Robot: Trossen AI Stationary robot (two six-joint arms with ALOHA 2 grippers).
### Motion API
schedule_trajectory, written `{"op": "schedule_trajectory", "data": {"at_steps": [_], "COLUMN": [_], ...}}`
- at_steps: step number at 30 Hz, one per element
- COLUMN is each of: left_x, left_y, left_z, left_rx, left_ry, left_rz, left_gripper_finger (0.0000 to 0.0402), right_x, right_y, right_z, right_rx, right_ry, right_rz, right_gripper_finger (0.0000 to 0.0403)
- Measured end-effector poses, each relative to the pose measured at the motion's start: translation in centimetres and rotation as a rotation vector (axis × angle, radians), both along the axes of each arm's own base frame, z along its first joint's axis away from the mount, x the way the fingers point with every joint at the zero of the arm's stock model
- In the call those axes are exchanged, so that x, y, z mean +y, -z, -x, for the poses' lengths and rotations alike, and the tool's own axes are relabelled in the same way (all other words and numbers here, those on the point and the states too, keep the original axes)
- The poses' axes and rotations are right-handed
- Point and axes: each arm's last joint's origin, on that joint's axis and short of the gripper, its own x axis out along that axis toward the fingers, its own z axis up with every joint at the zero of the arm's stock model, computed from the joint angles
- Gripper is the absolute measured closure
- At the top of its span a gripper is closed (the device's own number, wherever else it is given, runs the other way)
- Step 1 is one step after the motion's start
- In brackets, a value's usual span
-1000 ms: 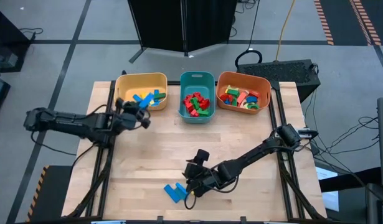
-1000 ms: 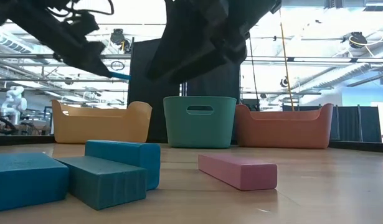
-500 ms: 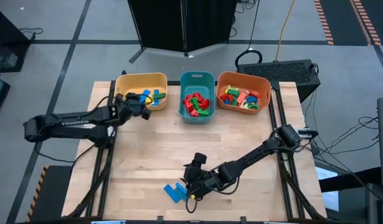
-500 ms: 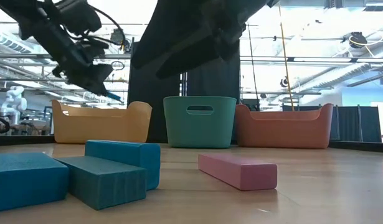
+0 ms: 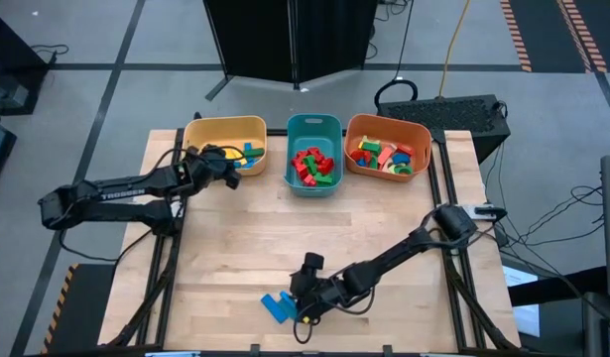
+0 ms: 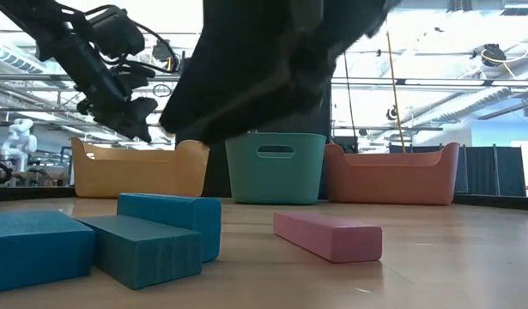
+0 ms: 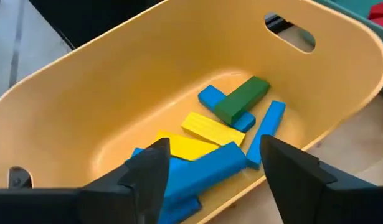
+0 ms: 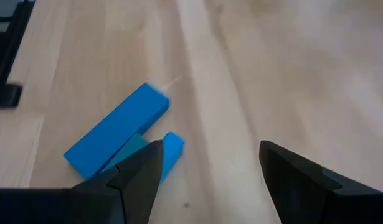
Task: Sort blocks by size
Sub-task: Put the blue rectangle block into the yellow bin
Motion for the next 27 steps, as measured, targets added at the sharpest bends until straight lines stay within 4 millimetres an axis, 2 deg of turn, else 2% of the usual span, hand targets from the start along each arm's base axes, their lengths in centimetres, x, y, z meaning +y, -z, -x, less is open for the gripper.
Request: {"op": "schedule_trajectory", "data": {"at_steps": [5, 13, 19, 24, 27], "left_x": [-0.4, -2.6, -4.4, -5.3, -5.7], "left_y": [-0.3, -1.8, -2.2, -2.1, -2.1], "left_z": [-0.1, -0.9, -1.5, -1.7, -1.7], "left_rx": [-0.009, -0.128, -0.18, -0.191, -0.205], "left_ry": [0.105, 0.264, 0.347, 0.378, 0.392], "left_rz": [0.022, 0.058, 0.072, 0.093, 0.103], "left_gripper_finger": [0.0155, 0.0155, 0.0155, 0.0155, 0.0155], "right_x": [0.4, 1.2, 1.7, 1.3, 0.7], "right_y": [1.5, 1.6, 3.8, 4.2, 4.4], "right_z": [-0.2, 0.2, -0.3, -0.6, -0.7], "right_rx": [0.043, 0.056, 0.079, 0.085, 0.104], "right_ry": [-0.055, -0.098, -0.166, -0.161, -0.131], "right_rz": [-0.039, -0.055, -0.094, -0.099, -0.073], "right_gripper_finger": [0.0149, 0.0149, 0.0149, 0.0151, 0.0167]}}
